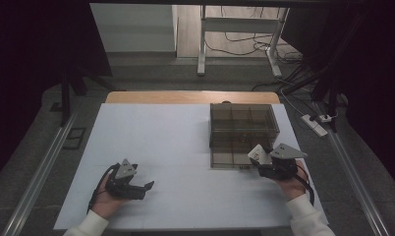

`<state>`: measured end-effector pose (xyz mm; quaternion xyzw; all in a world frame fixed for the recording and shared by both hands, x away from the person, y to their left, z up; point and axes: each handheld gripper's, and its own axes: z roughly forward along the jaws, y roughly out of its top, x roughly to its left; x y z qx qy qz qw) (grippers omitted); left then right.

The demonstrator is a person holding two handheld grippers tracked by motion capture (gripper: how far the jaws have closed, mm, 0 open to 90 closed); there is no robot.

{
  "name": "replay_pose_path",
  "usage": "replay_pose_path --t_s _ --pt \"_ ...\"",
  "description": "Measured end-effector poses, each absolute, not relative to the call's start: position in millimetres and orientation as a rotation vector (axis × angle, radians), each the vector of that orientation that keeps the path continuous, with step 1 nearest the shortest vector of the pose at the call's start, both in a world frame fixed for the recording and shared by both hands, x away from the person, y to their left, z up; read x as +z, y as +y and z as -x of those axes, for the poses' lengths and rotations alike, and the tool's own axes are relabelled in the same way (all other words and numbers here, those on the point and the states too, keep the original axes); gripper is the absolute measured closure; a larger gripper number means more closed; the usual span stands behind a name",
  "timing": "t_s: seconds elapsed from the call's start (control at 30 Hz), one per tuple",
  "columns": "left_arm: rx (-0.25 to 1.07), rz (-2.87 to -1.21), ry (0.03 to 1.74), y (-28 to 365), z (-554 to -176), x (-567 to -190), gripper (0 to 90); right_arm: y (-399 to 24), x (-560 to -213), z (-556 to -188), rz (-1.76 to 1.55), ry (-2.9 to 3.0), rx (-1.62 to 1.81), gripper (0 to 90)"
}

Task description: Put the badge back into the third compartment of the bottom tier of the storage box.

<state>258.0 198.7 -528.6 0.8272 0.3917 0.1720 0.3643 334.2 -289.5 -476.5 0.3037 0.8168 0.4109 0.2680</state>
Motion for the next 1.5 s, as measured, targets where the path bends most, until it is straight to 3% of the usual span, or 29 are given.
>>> replay_pose_path --t_s 1.5 --pt "0.440 -2.140 1.004 196 -260 -529 12.3 -303 -496 -364 -0.974 2.124 0.997 32.7"
